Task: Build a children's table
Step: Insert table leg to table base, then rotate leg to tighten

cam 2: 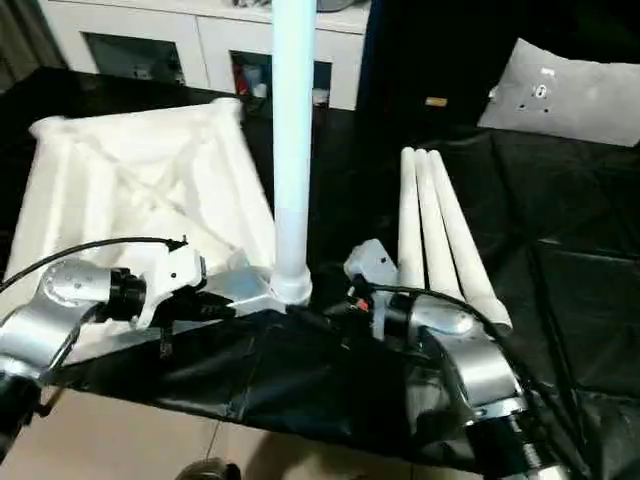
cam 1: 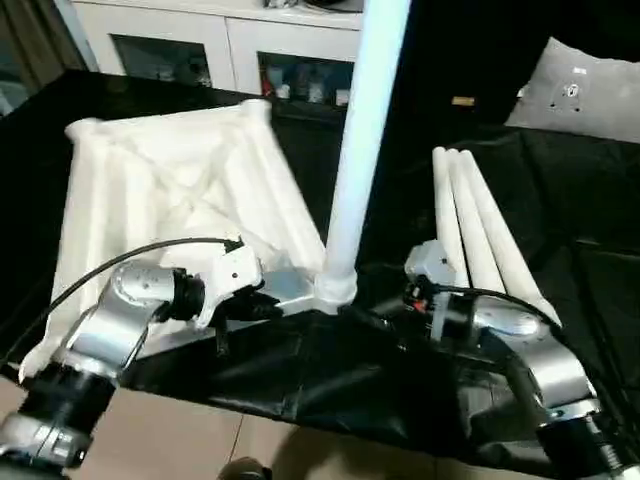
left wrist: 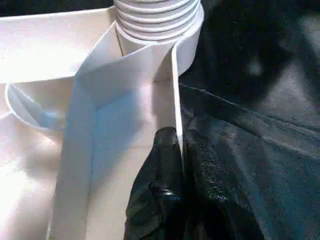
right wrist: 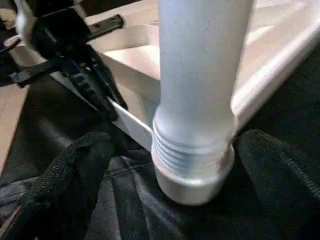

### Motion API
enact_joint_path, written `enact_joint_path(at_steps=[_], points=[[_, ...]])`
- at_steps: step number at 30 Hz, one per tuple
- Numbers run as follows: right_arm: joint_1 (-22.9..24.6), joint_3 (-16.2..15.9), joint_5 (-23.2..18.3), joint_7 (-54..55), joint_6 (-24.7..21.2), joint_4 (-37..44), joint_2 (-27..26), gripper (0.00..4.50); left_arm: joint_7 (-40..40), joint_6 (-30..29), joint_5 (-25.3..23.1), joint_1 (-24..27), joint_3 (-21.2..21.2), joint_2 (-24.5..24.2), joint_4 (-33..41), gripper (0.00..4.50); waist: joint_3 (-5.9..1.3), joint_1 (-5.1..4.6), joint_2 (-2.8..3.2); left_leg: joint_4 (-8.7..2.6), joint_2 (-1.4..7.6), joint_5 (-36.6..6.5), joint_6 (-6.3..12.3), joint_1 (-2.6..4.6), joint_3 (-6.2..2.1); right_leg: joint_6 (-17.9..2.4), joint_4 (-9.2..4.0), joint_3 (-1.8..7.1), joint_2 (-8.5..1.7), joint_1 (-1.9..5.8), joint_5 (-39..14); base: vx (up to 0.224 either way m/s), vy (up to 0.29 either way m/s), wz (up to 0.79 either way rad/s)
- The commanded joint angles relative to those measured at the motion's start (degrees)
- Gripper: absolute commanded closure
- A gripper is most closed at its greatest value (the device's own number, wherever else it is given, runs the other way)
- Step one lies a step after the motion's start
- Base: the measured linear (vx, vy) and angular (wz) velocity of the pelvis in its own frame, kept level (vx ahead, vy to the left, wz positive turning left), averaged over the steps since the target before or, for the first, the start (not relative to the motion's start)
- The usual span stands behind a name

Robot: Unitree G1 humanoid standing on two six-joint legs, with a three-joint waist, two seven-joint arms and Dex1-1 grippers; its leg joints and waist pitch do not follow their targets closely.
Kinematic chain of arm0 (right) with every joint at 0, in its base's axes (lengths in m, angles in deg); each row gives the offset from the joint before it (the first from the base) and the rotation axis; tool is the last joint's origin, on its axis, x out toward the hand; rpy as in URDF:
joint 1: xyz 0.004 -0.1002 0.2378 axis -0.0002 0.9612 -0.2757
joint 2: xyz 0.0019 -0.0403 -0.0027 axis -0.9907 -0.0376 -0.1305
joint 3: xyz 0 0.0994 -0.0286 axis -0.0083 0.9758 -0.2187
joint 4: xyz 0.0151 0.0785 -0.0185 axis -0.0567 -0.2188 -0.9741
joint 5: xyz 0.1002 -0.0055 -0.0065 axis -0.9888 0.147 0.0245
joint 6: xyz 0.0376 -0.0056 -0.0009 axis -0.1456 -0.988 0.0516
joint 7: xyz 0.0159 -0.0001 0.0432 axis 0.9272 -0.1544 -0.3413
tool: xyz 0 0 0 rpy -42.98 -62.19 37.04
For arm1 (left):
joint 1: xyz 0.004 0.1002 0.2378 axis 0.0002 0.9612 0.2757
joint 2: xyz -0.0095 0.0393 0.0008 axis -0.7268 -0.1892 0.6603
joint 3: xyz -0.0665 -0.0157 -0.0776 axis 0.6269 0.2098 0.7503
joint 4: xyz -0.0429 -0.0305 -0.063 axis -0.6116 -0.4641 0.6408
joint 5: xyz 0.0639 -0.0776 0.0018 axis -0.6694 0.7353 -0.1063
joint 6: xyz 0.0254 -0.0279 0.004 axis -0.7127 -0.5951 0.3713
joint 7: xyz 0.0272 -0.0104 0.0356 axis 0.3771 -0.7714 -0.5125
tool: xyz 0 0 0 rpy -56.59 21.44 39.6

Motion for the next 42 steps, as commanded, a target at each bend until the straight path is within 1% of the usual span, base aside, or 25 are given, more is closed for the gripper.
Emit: enact_joint_path(at_steps=[1, 3, 4, 6, 7, 8, 9, 11, 12, 15, 16, 17, 18, 22, 28, 33, 34, 35, 36, 37, 38, 39, 40, 41, 42], points=[[-1.2, -0.8, 0.2, -2.0, -0.4, -0.5, 1.5, 0.04, 3.6, 3.7, 1.0, -2.1, -2.5, 0.6, -0.6, 4.50, -3.79, -0.28, 0.82, -3.30, 1.87, -7.1, 0.51, 1.21, -0.18, -14.0, -2.74, 0.96, -2.93, 2.21, 6.6, 0.000, 0.000, 0.00], [-2.0, -1.3, 0.3, -3.5, -0.5, -1.2, 2.2, 0.04, 4.5, 4.8, 1.1, -2.8, -2.9, 1.2, -1.7, 4.50, -3.81, -0.15, 0.72, -3.25, 1.96, -7.3, 0.48, 1.13, -0.18, -14.3, -2.63, 0.99, -3.08, 2.33, 6.5, 0.000, 0.000, 0.00], [-2.5, -1.4, 0.4, -3.9, -0.4, -1.8, 2.4, 0.31, 5.0, 5.2, 1.2, -3.1, -3.1, 1.4, -2.0, 4.50, -3.76, -0.16, 0.70, -3.23, 1.93, -7.3, 0.52, 1.08, -0.17, -14.4, -2.62, 0.98, -3.08, 2.32, 6.4, 0.000, 0.000, 0.00], [-3.4, -1.6, 0.5, -4.9, -0.4, -3.0, 2.6, 0.31, 6.3, 5.9, 1.6, -3.6, -3.3, 2.1, -2.8, 4.50, -3.66, -0.23, 0.72, -3.27, 1.93, -7.8, 0.47, 1.02, -0.18, -14.7, -2.71, 0.96, -3.20, 2.31, 5.3, 0.000, 0.000, 0.00], [-3.9, -1.6, 0.7, -5.2, -0.4, -3.6, 2.6, 0.41, 6.7, 6.3, 1.7, -3.8, -3.4, 2.3, -3.2, 4.50, -3.66, -0.24, 0.74, -3.26, 1.94, -8.0, 0.43, 1.05, -0.15, -14.8, -2.73, 0.96, -3.20, 2.27, 4.8, 0.000, 0.000, 0.00], [-4.3, -1.8, 0.7, -5.7, -0.5, -4.0, 2.7, 0.62, 7.0, 6.6, 1.6, -4.0, -3.5, 2.5, -3.4, 4.50, -3.68, -0.17, 0.68, -3.21, 2.04, -8.2, 0.46, 1.07, -0.16, -15.0, -2.69, 0.98, -3.24, 2.27, 4.6, 0.000, 0.000, 0.00], [-4.6, -1.9, 0.7, -6.3, -0.7, -4.4, 2.8, 0.62, 7.2, 7.0, 1.5, -4.2, -3.7, 2.6, -3.7, 4.50, -3.63, -0.21, 0.45, -3.21, 2.04, -8.0, 0.57, 0.97, -0.17, -15.1, -2.64, 0.96, -3.26, 2.30, 4.6, 0.000, 0.000, 0.00], [-5.0, -2.1, 0.6, -6.9, -0.8, -4.8, 2.9, 0.82, 7.3, 7.3, 1.4, -4.5, -3.8, 2.6, -4.1, 4.50, -3.58, -0.22, 0.49, -3.18, 2.03, -8.4, 0.70, 0.91, -0.16, -15.1, -2.67, 0.97, -3.28, 2.30, 3.8, 0.000, 0.000, 0.00], [-5.1, -2.2, 0.5, -7.3, -1.0, -4.9, 3.0, 0.82, 7.3, 7.5, 1.3, -4.5, -3.9, 2.6, -4.2, 4.50, -3.52, -0.18, 0.25, -3.19, 2.04, -8.5, 0.78, 0.93, -0.09, -15.0, -2.78, 1.01, -3.29, 2.27, 3.4, 0.000, 0.000, 0.00], [-5.9, -2.8, 0.6, -8.4, -0.7, -6.0, 3.4, 1.20, 8.0, 8.9, 1.1, -5.1, -4.4, 2.5, -5.6, 4.50, -3.44, -0.19, 0.43, -3.21, 2.08, -9.1, 0.57, 0.93, -0.13, -14.8, -2.83, 1.04, -3.30, 2.14, 1.6, 0.000, 0.000, 0.00], [-5.9, -2.8, 0.6, -8.4, -0.7, -6.0, 3.4, 1.20, 8.0, 8.9, 1.1, -5.1, -4.4, 2.5, -5.6, 4.50, -3.42, -0.21, 0.43, -3.23, 2.11, -9.3, 0.51, 0.92, -0.14, -14.8, -2.82, 1.05, -3.32, 2.15, 1.5, 0.000, 0.000, 0.00], [-6.3, -3.4, 0.7, -9.5, -0.6, -6.7, 3.6, 1.24, 8.3, 9.5, 0.8, -5.4, -4.3, 2.4, -6.3, 4.50, -3.38, -0.26, 0.08, -3.24, 2.11, -9.2, 0.57, 0.87, -0.10, -14.8, -2.83, 1.05, -3.31, 2.19, 1.5, 0.000, 0.000, 0.00], [-6.4, -3.5, 0.8, -9.8, -0.6, -6.8, 3.6, 1.32, 8.4, 9.7, 0.8, -5.4, -4.3, 2.4, -6.5, 4.50, -3.38, -0.22, 0.27, -3.24, 2.12, -9.2, 0.66, 0.89, -0.14, -14.9, -2.82, 1.03, -3.35, 2.13, 1.3, 0.000, 0.000, 0.00], [-7.1, -4.3, 1.3, -11.6, -0.5, -8.1, 4.2, 1.67, 8.6, 10.7, 0.4, -5.9, -4.2, 2.1, -7.9, 4.50, -3.34, -0.22, 0.18, -3.13, 2.11, -8.4, 1.09, 0.88, -0.06, -15.1, -2.72, 1.00, -3.28, 2.10, 2.1, 0.000, 0.000, 0.00], [-7.6, -4.6, 1.4, -12.3, -0.8, -9.2, 4.4, 1.77, 8.5, 11.3, 0.4, -6.2, -4.0, 1.8, -9.0, 4.50, -3.17, -0.18, 0.25, -3.27, 2.20, -9.7, 0.78, 0.94, -0.07, -15.0, -2.87, 1.02, -3.35, 1.95, 0.2, 0.000, 0.000, 0.00], [-6.7, -5.0, 1.2, -12.0, -2.3, -9.0, 3.6, 1.78, 6.9, 8.8, 2.1, -4.9, -2.1, 2.4, -7.8, 4.50, -2.76, -0.26, 0.32, -3.49, 2.18, -10.7, 0.48, 0.87, -0.10, -14.8, -3.06, 1.04, -3.28, 1.79, -0.9, 0.000, 0.000, 0.00], [-6.1, -4.9, 1.1, -11.0, -3.0, -8.6, 3.1, 1.78, 5.6, 7.7, 2.5, -4.3, -1.4, 2.7, -6.8, 4.50, -2.59, -0.28, 0.46, -3.56, 2.20, -11.3, 0.28, 0.85, -0.12, -14.7, -3.13, 1.08, -3.34, 1.70, -1.8, 0.000, 0.000, 0.00], [-4.3, -4.2, 1.2, -6.3, -4.2, -7.4, 0.9, 1.78, 1.7, 4.5, 3.3, -2.7, 0.3, 3.9, -3.9, 4.50, -2.37, -0.42, 0.39, -3.72, 2.27, -11.9, 0.00, 0.75, -0.15, -14.6, -3.22, 1.13, -3.36, 1.63, -2.2, 0.000, 0.000, 0.00], [-4.3, -4.2, 1.2, -6.3, -4.2, -7.4, 0.9, 1.78, 1.7, 4.5, 3.3, -2.7, 0.3, 3.9, -3.9, 4.50, -2.38, -0.49, 0.42, -3.83, 2.33, -12.5, -0.22, 0.85, -0.15, -14.5, -3.28, 1.16, -3.42, 1.54, -3.1, 0.000, 0.000, 0.00], [-2.8, -3.3, 1.1, -2.1, -5.4, -6.4, -1.5, 1.78, -1.1, 2.0, 3.5, -1.4, 1.3, 4.8, -1.5, 4.50, -2.02, -0.46, 0.45, -3.96, 2.32, -13.2, -0.35, 0.79, -0.24, -14.3, -3.51, 1.17, -3.44, 1.41, -4.2, 0.000, 0.000, 0.00], [-0.8, -2.0, 0.7, 4.1, -7.1, -5.2, -5.5, 1.78, -4.9, -1.3, 3.3, 0.4, 2.2, 6.1, 1.6, 4.50, -1.54, -0.78, 0.54, -4.45, 2.34, -15.4, -1.22, 0.75, -0.35, -13.3, -3.84, 1.31, -3.38, 1.06, -8.1, 0.000, 0.000, 0.00], [-0.4, -1.7, 0.6, 5.5, -7.5, -4.9, -6.4, 1.78, -5.7, -2.0, 3.2, 0.7, 2.4, 6.4, 2.2, 4.50, -1.47, -0.92, 0.49, -4.59, 2.36, -16.4, -1.60, 0.76, -0.39, -12.9, -3.96, 1.36, -3.35, 1.05, -9.8, 0.000, 0.000, 0.00], [0.0, -1.6, 0.5, 6.7, -7.9, -4.7, -7.3, 1.78, -6.6, -2.7, 3.2, 1.1, 2.6, 6.8, 2.9, 4.50, -1.19, -1.48, 0.41, -4.91, 2.18, -18.7, -2.31, 0.71, -0.65, -11.8, -4.33, 1.33, -3.42, 0.92, -14.6, 0.000, 0.000, 0.00], [1.4, -1.5, 0.5, 10.2, -8.8, -3.7, -10.1, 1.78, -9.6, -5.4, 3.9, 2.6, 3.6, 8.8, 5.4, 4.50, -1.03, -2.03, 0.32, -5.06, 2.22, -19.5, -2.62, 0.61, -0.77, -10.9, -4.47, 1.44, -3.43, 0.90, -16.7, 0.000, 0.000, 0.00], [2.7, -1.3, 0.8, 15.6, -10.0, -3.4, -14.5, 1.78, -13.6, -8.9, 4.3, 4.0, 4.2, 11.9, 8.6, 4.50, -0.95, -2.31, 0.29, -5.17, 2.28, -19.0, -2.77, 0.47, -0.74, -10.2, -4.57, 1.51, -3.45, 0.83, -17.0, 0.000, 0.000, 0.00]])
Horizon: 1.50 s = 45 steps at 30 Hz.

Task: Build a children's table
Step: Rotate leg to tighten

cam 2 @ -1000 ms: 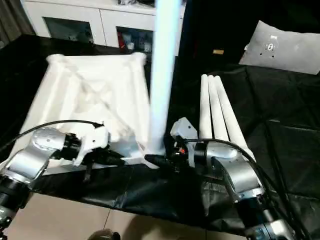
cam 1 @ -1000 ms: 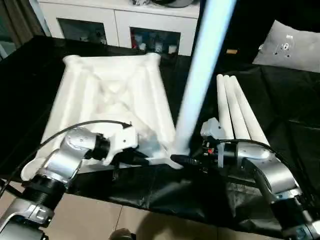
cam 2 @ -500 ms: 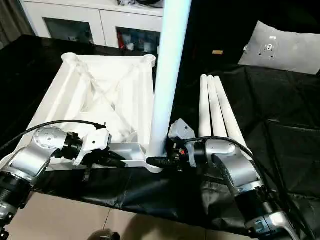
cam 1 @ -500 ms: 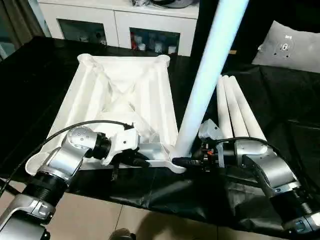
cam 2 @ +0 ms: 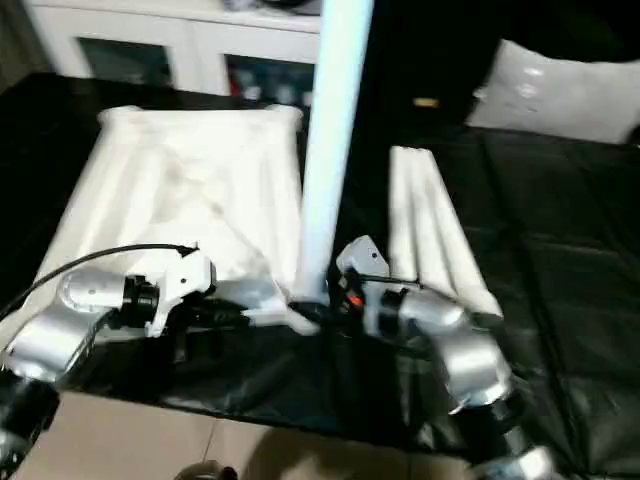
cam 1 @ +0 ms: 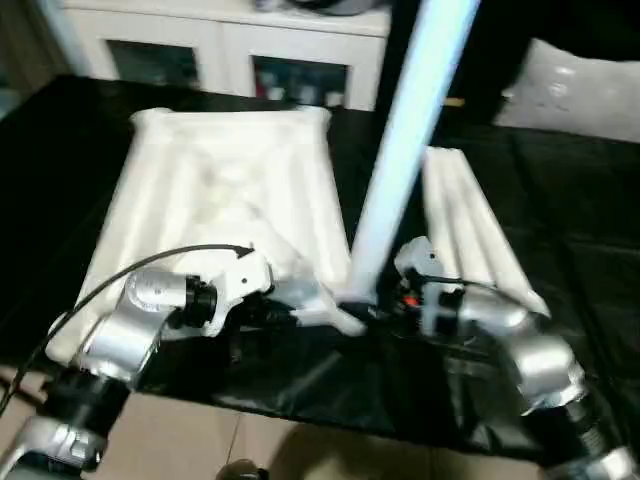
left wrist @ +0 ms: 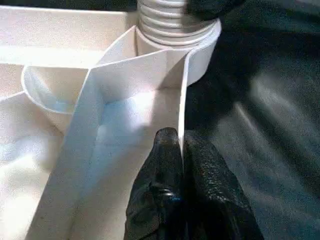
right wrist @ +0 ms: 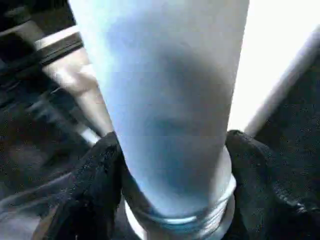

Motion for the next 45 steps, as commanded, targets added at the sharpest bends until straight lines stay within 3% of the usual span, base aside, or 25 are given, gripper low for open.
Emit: enact_joint_path(at_steps=[1, 2, 4, 6, 7, 9, 12, 13, 14, 15, 18, 22, 26, 30, 33, 38, 39, 40, 42, 45], points=[[2.7, -4.0, -0.1, 7.4, -4.9, -1.8, -7.8, 1.78, -9.6, -4.8, 1.6, 0.6, 1.4, 6.6, 6.5, 4.50, -1.31, -0.21, 0.16, -5.65, 2.01, -19.2, -2.67, 0.42, -0.89, -9.9, -5.25, 1.47, -3.51, 0.65, -17.6, 0.000, 0.000, 0.00], [2.7, -4.0, -0.1, 7.4, -4.9, -1.8, -7.8, 1.78, -9.6, -4.8, 1.6, 0.6, 1.4, 6.6, 6.5, 4.50, -1.10, -0.69, 0.10, -5.73, 1.86, -20.8, -2.77, 0.46, -1.00, -9.1, -5.65, 1.45, -3.43, 0.42, -20.6, 0.000, 0.000, 0.00], [2.7, -3.8, 0.9, 12.7, -5.6, -2.9, -12.1, 1.78, -14.6, -7.8, 0.2, 1.0, 1.3, 10.3, 8.5, 4.50, -1.18, -1.02, -0.16, -5.72, 1.83, -20.3, -2.57, 0.64, -0.92, -8.4, -5.82, 1.58, -3.32, 0.38, -20.3, 0.000, 0.000, 0.00], [2.4, -3.5, 1.4, 14.9, -5.8, -3.5, -13.8, 1.78, -16.9, -8.8, -0.6, 0.9, 1.4, 11.9, 9.0, 4.50, -1.16, -1.07, -0.07, -5.86, 1.76, -17.8, -1.94, 0.41, -0.86, -8.1, -5.86, 1.65, -3.26, 0.53, -18.0, 0.000, 0.000, 0.00], [1.5, -2.4, 2.6, 21.3, -7.1, -5.0, -18.5, 1.78, -23.4, -11.7, -1.7, 0.2, 1.4, 17.0, 10.4, 4.50, -1.16, -1.23, -0.29, -5.87, 1.76, -16.4, -1.88, 0.29, -0.72, -8.1, -5.79, 1.67, -3.09, 0.53, -16.0, 0.000, 0.000, 0.00], [1.2, -2.1, 3.2, 24.0, -7.7, -5.3, -20.1, 1.78, -26.0, -13.0, -2.2, -0.1, 1.3, 19.0, 11.1, 4.50, -1.40, -1.15, -0.19, -5.67, 1.69, -14.3, -1.95, 0.21, -0.72, -8.3, -5.60, 1.63, -3.05, 0.76, -12.4, 0.000, 0.000, 0.00], [1.0, -2.0, 4.6, 25.8, -5.5, -5.5, -21.0, 1.78, -26.8, -14.1, -3.8, -0.6, -0.4, 19.9, 12.5, 4.50, -1.98, -0.89, -0.41, -4.93, 1.29, -8.1, -0.43, 0.09, -0.45, -8.1, -4.70, 1.46, -2.58, 1.38, -0.3, 0.037, -0.001, 0.01], [1.0, -1.7, 5.3, 26.5, -4.8, -5.6, -20.6, 1.08, -26.1, -13.9, -4.1, -0.5, -0.9, 19.4, 12.7, 4.50, -2.03, -0.82, -0.40, -4.81, 1.21, -6.9, 0.01, 0.01, -0.44, -8.1, -4.55, 1.43, -2.56, 1.51, 2.0, 0.051, -0.009, 0.02], [1.1, -1.2, 5.7, 26.3, -3.4, -5.4, -19.3, 1.08, -24.7, -13.4, -4.6, 0.0, -1.5, 17.9, 12.9, 4.50, -2.18, -0.69, -0.37, -4.57, 1.09, -4.5, 0.85, -0.12, -0.33, -8.3, -4.17, 1.36, -2.52, 1.78, 7.5, 0.000, 0.000, 0.00], [1.1, -0.7, 6.0, 25.9, -2.7, -5.4, -18.4, 1.08, -23.7, -13.3, -4.9, 0.3, -1.7, 16.7, 13.0, 4.50, -2.35, -0.70, -0.40, -4.48, 1.04, -4.0, 1.05, -0.12, -0.32, -8.4, -4.07, 1.32, -2.48, 1.95, 8.7, 0.000, 0.000, 0.00], [0.8, 1.5, 6.0, 24.7, -1.6, -4.3, -16.8, 0.80, -21.6, -13.2, -6.0, 1.1, -1.9, 13.8, 13.2, 4.50, -2.03, -0.85, -0.21, -4.89, 1.25, -6.5, 0.58, -0.12, -0.47, -8.6, -4.23, 1.08, -2.59, 1.96, 6.2, 0.000, 0.000, 0.00], [0.5, 3.4, 4.3, 22.4, -1.3, -2.9, -14.9, 0.52, -19.7, -12.9, -6.7, 1.8, -1.8, 10.3, 13.0, 4.50, -2.18, -1.44, 0.03, -5.04, 1.54, -8.9, -0.75, 0.25, -0.47, -9.8, -4.36, 1.14, -2.63, 1.88, 3.2, 0.000, 0.000, 0.00], [0.7, 3.3, 1.8, 15.5, -2.3, 1.3, -10.3, 0.13, -16.1, -11.6, -5.9, 2.1, -1.7, 5.5, 12.5, 4.50, -2.70, -1.23, -0.19, -4.57, 1.39, -6.2, 0.15, 0.20, -0.42, -10.7, -3.95, 1.17, -2.58, 2.58, 7.3, 0.000, 0.000, 0.00], [1.6, 2.5, 0.1, 8.1, -3.5, 5.8, -5.1, 0.06, -10.3, -7.6, -4.6, 1.8, -1.6, 0.4, 11.2, 4.50, -3.05, -0.87, -0.19, -4.12, 1.48, -3.8, 1.60, 0.39, -0.20, -12.0, -3.50, 1.00, -2.52, 2.57, 11.0, 0.000, 0.000, 0.00], [2.4, 1.6, 0.3, 4.3, -2.8, 8.3, -1.2, 0.06, -8.1, -4.4, -5.3, 1.5, -1.9, -2.3, 9.3, 4.50, -3.12, -0.50, -0.24, -4.10, 1.59, -3.8, 1.67, 0.47, -0.16, -12.4, -3.37, 0.95, -2.66, 2.51, 9.8, 0.000, 0.000, 0.00], [3.3, 1.0, -1.6, -0.4, -5.3, 12.6, 4.1, 0.06, -8.5, -8.1, -3.3, 1.1, 0.1, -3.3, 8.0, 4.50, -3.21, -0.14, 0.03, -4.17, 1.73, -6.6, 0.39, 0.70, -0.17, -12.7, -3.49, 0.95, -2.89, 2.46, 4.4, 0.000, 0.000, 0.00], [3.5, 0.9, -1.9, -0.7, -5.7, 13.2, 4.5, 0.06, -8.8, -8.5, -2.9, 1.1, 0.3, -3.2, 7.9, 4.50, -3.10, -0.13, -0.17, -4.19, 1.74, -7.2, 0.34, 0.61, -0.15, -12.6, -3.66, 0.99, -2.90, 2.34, 3.1, 0.000, 0.000, 0.00], [3.9, 0.7, -2.2, -1.3, -6.2, 14.3, 5.2, 0.06, -9.2, -9.4, -1.8, 1.1, 1.1, -2.5, 7.5, 4.50, -3.22, -0.15, 0.08, -4.16, 1.65, -7.1, 0.13, 0.55, -0.23, -12.7, -3.52, 0.99, -2.93, 2.53, 2.9, 0.000, 0.000, 0.00], [4.7, 0.5, -2.4, -1.8, -6.6, 15.7, 5.7, 0.00, -10.1, -9.1, -1.2, 1.1, 1.8, -1.5, 6.2, 3.96, -3.34, -0.13, -0.11, -4.05, 1.60, -7.1, 0.13, 0.50, -0.22, -12.7, -3.67, 1.03, -2.95, 2.54, 2.5, 0.000, 0.000, 0.00], [6.2, 0.3, -2.6, -0.9, -9.3, 17.3, 6.2, 0.00, -11.7, -7.6, -1.9, 0.8, 1.6, -0.3, 3.4, 3.83, -3.56, 0.08, 0.01, -3.86, 1.57, -6.6, 0.56, 0.53, -0.27, -13.0, -3.67, 1.07, -2.92, 2.54, 2.9, 0.000, 0.000, 0.00]])
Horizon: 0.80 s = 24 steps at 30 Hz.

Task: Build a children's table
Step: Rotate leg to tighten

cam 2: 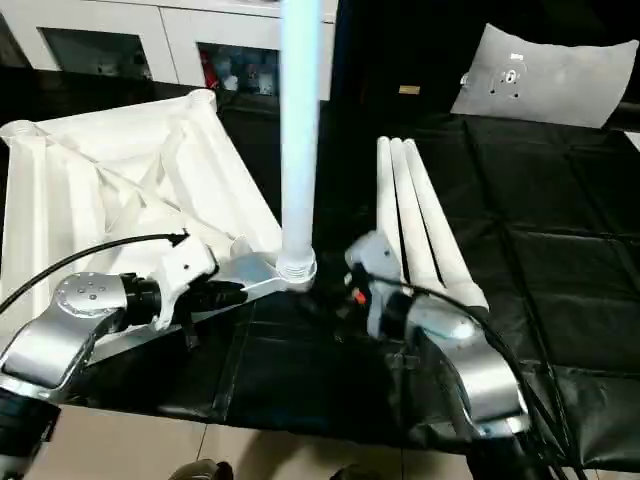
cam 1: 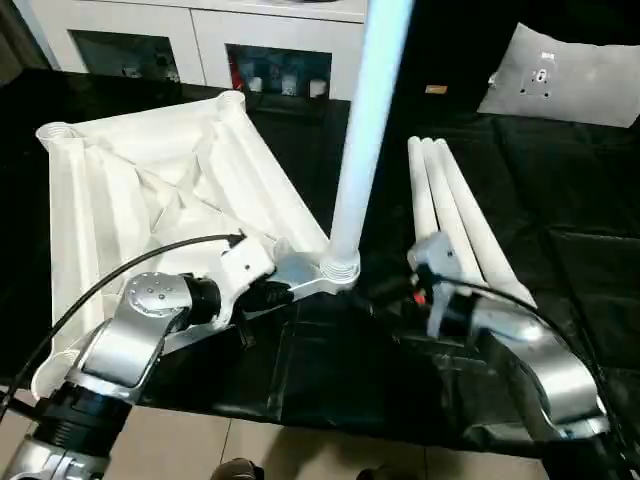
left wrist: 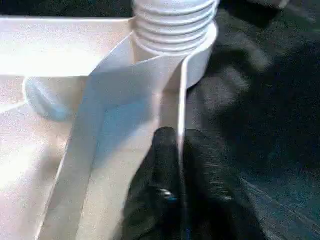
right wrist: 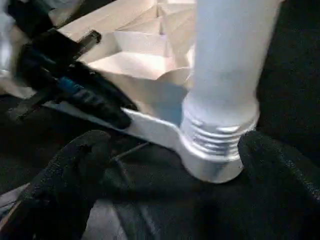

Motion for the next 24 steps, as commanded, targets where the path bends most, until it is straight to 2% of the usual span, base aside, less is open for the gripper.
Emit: enact_joint_path(at_steps=[1, 2, 3, 7, 10, 15, 19, 24], points=[[0.4, -0.5, -1.0, 0.6, -2.2, 1.6, 0.6, 0.00, -1.6, 0.2, -0.9, -0.3, 0.3, 0.0, -2.2, 3.67, -3.91, 0.61, 0.58, -3.19, 1.44, -7.3, 0.95, 0.71, -0.26, -12.8, -3.52, 1.31, -3.05, 2.78, 2.3, 0.000, 0.000, 0.00], [0.6, -0.5, -1.2, 0.6, -2.5, 1.7, 0.7, 0.00, -2.2, 0.4, -1.3, -0.4, 0.1, 0.2, -2.9, 3.55, -3.92, 0.61, 0.51, -3.21, 1.40, -8.1, 0.74, 0.67, -0.29, -12.8, -3.54, 1.29, -3.10, 2.83, 0.9, 0.000, 0.000, 0.00], [1.0, -0.8, -1.1, 0.6, -2.1, 1.9, 0.9, 0.00, -2.7, 0.8, -1.9, -0.7, -0.4, 0.2, -3.8, 3.50, -3.92, 0.69, 0.73, -3.22, 1.42, -8.4, 0.57, 0.69, -0.31, -12.7, -3.60, 1.32, -3.17, 2.80, 0.2, 0.000, 0.000, 0.00], [1.6, -0.9, -0.8, 1.1, -1.0, 2.1, 0.8, 0.00, -2.9, 1.3, -2.7, -1.1, -1.9, -0.2, -5.2, 3.43, -3.63, 1.04, 0.70, -3.41, 1.50, -12.2, -0.83, 0.81, -0.38, -11.2, -4.17, 1.48, -3.23, 2.34, -7.0, 0.000, 0.000, 0.00], [1.9, -0.7, -0.8, 1.1, -1.5, 2.7, 0.7, 0.00, -2.7, 1.0, -2.4, -1.4, -1.8, 0.2, -5.8, 3.76, -3.71, 1.13, 0.62, -3.45, 1.48, -13.0, -1.15, 0.79, -0.45, -10.1, -4.34, 1.56, -3.25, 2.24, -10.1, 0.000, 0.000, 0.00], [1.7, -1.2, -0.6, 1.6, -1.6, 2.7, 1.3, 0.00, -2.4, 0.4, -3.5, -2.3, -3.4, -0.6, -7.5, 4.23, -3.98, 1.37, 0.74, -3.29, 1.37, -11.4, -0.89, 0.64, -0.46, -9.9, -4.10, 1.48, -3.12, 2.18, -7.9, 0.000, 0.000, 0.00], [1.0, -1.4, -0.5, 1.9, -1.4, 2.0, 1.4, 0.00, -1.3, 2.1, -4.2, -4.3, -4.8, -0.8, -10.2, 4.42, -4.10, 1.48, 0.71, -3.33, 1.34, -11.9, -1.12, 0.62, -0.50, -9.4, -4.14, 1.46, -3.17, 2.17, -9.2, 0.000, 0.000, 0.00], [0.0, -1.5, 0.2, 1.8, -0.3, 0.8, 1.8, 0.00, 1.1, 4.6, -4.3, -6.3, -6.4, -1.0, -12.2, 4.42, -4.26, 1.49, 0.69, -3.15, 1.31, -10.9, -0.98, 0.62, -0.44, -9.9, -3.95, 1.44, -3.12, 2.13, -6.6, 0.000, 0.000, 0.00]])
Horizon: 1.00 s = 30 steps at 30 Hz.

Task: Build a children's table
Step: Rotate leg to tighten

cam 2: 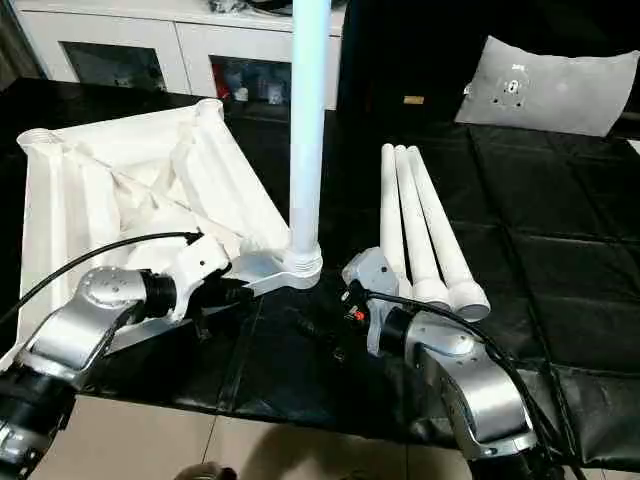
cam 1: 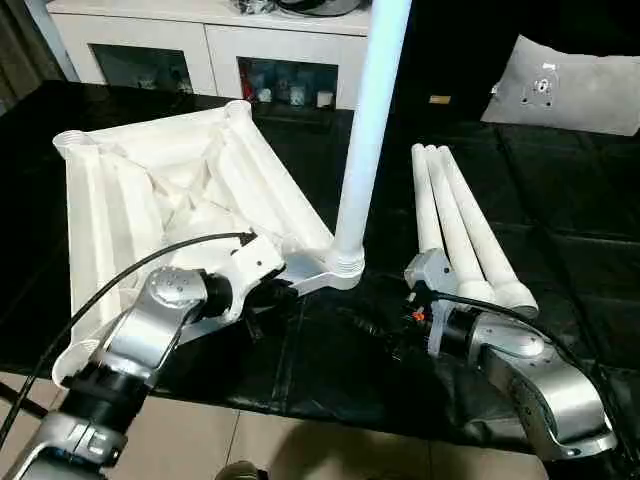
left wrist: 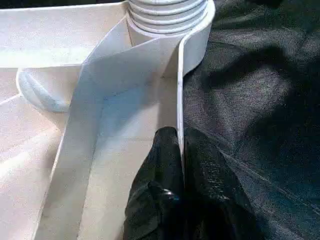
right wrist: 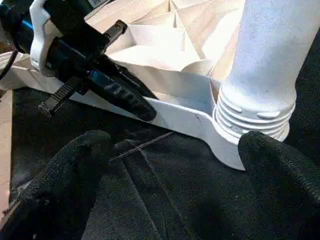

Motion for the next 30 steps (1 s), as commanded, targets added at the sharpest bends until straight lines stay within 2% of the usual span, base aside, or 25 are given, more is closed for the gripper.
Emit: enact_joint_path(at_steps=[1, 4, 5, 6, 8, 9, 11, 13, 18, 19, 21, 23, 26, 27, 30], points=[[-1.2, 0.1, 0.7, -0.1, 1.1, -0.8, 0.7, 0.00, 1.1, 0.9, -2.5, -0.4, -1.8, -1.1, -2.9, 4.42, -3.53, 0.26, 0.06, -3.60, 1.20, -11.2, -0.80, 0.51, -0.35, -9.9, -4.62, 1.37, -3.12, 2.10, -6.8, 0.000, 0.000, 0.00], [-2.4, 0.5, 0.9, -0.8, 2.0, -2.3, 1.4, 0.00, 4.9, 5.3, -2.3, -0.6, -3.2, -2.6, -3.2, 4.42, -3.64, 0.30, 0.08, -3.56, 1.29, -10.6, -0.87, 0.44, -0.39, -9.9, -4.40, 1.37, -3.19, 2.28, -5.6, 0.000, 0.000, 0.00], [-3.7, 0.8, 0.9, -2.0, 2.9, -3.7, 2.4, 0.00, 8.4, 9.2, -2.0, -0.7, -4.2, -4.0, -3.6, 4.42, -3.73, 0.41, -0.07, -3.46, 1.22, -9.8, -0.40, 0.39, -0.41, -10.3, -4.30, 1.27, -3.17, 2.34, -3.8, 0.000, 0.000, 0.00], [-4.4, 1.0, 0.7, -3.3, 3.7, -4.6, 3.2, 0.00, 11.2, 11.7, -1.2, -0.6, -4.5, -4.8, -3.7, 4.42, -3.93, 0.47, -0.03, -3.32, 1.20, -8.8, -0.19, 0.43, -0.35, -10.6, -4.04, 1.28, -3.18, 2.43, -2.2, 0.000, 0.000, 0.00], [-6.1, 1.2, 0.2, -7.0, 5.5, -6.8, 5.1, 0.00, 16.1, 13.4, 1.9, -0.8, -3.6, -5.4, -3.5, 4.42, -3.84, 0.42, -0.12, -3.24, 1.25, -8.2, 0.16, 0.42, -0.16, -11.2, -3.83, 1.28, -3.14, 2.42, -0.5, 0.000, 0.000, 0.00], [-6.1, 1.2, 0.2, -7.0, 5.5, -6.8, 5.1, 0.00, 16.1, 13.4, 1.9, -0.8, -3.6, -5.4, -3.5, 4.42, -3.94, 0.69, 0.08, -3.07, 1.35, -7.9, 0.51, 0.66, -0.04, -11.9, -3.70, 1.23, -3.08, 2.24, 0.8, 0.000, 0.000, 0.00], [-7.7, 0.2, 0.0, -11.3, 7.6, -9.1, 6.9, 0.00, 19.5, 14.7, 2.9, -1.7, -3.7, -6.3, -4.1, 4.42, -3.80, 1.05, 0.00, -3.04, 1.43, -7.9, 1.20, 0.58, 0.02, -12.5, -3.56, 1.14, -3.13, 2.19, 1.7, 0.000, 0.000, 0.00], [-8.1, -0.1, 0.0, -12.4, 8.2, -9.9, 7.2, 0.00, 20.2, 15.3, 3.0, -2.0, -4.0, -6.6, -4.6, 4.42, -3.71, 1.37, 0.06, -3.05, 1.56, -8.8, 1.22, 0.68, 0.04, -12.9, -3.61, 1.09, -3.24, 2.09, 0.6, 0.000, 0.000, 0.00], [-10.2, -3.2, 1.3, -17.4, 12.9, -13.8, 8.3, 0.00, 22.9, 17.4, 3.2, -3.0, -4.4, -7.1, -6.3, 4.42, -3.52, 1.29, 0.04, -3.26, 1.59, -10.9, 0.52, 0.56, -0.10, -12.8, -3.79, 0.96, -3.44, 2.21, -2.9, 0.000, 0.000, 0.00], [-11.1, -4.4, 1.9, -19.7, 14.5, -15.5, 8.3, 0.00, 24.1, 18.1, 3.2, -3.2, -4.4, -7.0, -6.5, 4.42, -3.39, 1.29, -0.17, -3.26, 1.62, -11.0, 0.62, 0.54, -0.05, -12.8, -3.87, 1.00, -3.47, 2.12, -3.1, 0.000, 0.000, 0.00], [-12.1, -5.1, 3.0, -20.2, 15.9, -17.6, 7.9, 0.00, 25.0, 18.4, 3.3, -3.2, -4.5, -7.0, -6.4, 4.42, -3.42, 1.36, -0.02, -3.22, 1.69, -10.6, 0.86, 0.60, -0.05, -13.0, -3.81, 1.03, -3.52, 2.07, -2.7, 0.000, 0.000, 0.00], [-13.0, -5.3, 3.5, -20.2, 16.7, -19.6, 7.3, 0.30, 25.6, 18.4, 3.6, -3.0, -4.8, -6.9, -6.0, 4.50, -3.52, 1.31, -0.06, -3.12, 1.66, -9.8, 1.10, 0.55, 0.01, -13.7, -3.62, 0.95, -3.48, 2.05, -1.4, 0.000, 0.000, 0.00], [-14.3, -5.4, 3.8, -20.3, 17.6, -21.9, 6.5, 0.39, 26.3, 18.4, 3.6, -2.8, -5.3, -6.8, -5.4, 4.50, -3.58, 1.41, -0.04, -3.04, 1.76, -9.1, 1.67, 0.55, 0.01, -14.4, -3.34, 0.74, -3.41, 2.03, 0.6, 0.000, 0.000, 0.00], [-14.6, -5.5, 3.8, -20.4, 18.0, -22.5, 6.4, 0.62, 26.5, 18.2, 3.6, -2.8, -5.3, -6.7, -5.3, 4.50, -3.55, 1.44, 0.03, -3.05, 1.80, -9.0, 1.79, 0.52, 0.00, -14.5, -3.34, 0.71, -3.45, 2.01, 0.8, 0.000, 0.000, 0.00], [-15.5, -6.1, 3.6, -21.8, 18.7, -23.8, 6.3, 0.89, 27.0, 18.7, 3.2, -2.9, -5.8, -6.7, -5.2, 4.50, -3.46, 1.43, -0.03, -3.07, 1.82, -9.0, 2.18, 0.36, -0.02, -14.5, -3.35, 0.58, -3.53, 2.13, 0.8, 0.000, 0.000, 0.00]])
